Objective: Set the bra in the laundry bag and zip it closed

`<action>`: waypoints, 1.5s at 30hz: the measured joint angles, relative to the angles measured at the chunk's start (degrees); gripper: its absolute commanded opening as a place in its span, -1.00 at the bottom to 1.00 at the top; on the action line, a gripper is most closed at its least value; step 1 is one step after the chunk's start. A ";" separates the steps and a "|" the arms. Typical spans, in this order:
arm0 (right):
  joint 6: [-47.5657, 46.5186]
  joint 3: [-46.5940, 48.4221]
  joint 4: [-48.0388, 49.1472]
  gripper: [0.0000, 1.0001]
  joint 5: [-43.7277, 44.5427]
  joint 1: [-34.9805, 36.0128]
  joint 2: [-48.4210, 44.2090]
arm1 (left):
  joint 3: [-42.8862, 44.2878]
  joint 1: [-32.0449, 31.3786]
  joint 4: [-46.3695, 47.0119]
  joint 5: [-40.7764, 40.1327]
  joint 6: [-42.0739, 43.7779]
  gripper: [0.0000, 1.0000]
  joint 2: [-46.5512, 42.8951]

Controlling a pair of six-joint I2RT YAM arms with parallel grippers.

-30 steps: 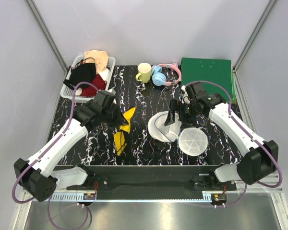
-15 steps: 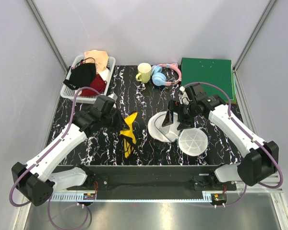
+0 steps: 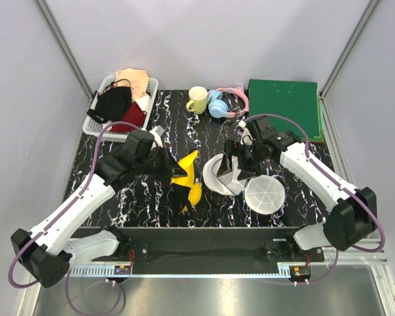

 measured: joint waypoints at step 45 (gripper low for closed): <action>17.88 5.77 27.41 -0.15 -14.73 19.52 37.38 | -28.83 8.55 6.88 -17.66 0.74 -0.63 -8.61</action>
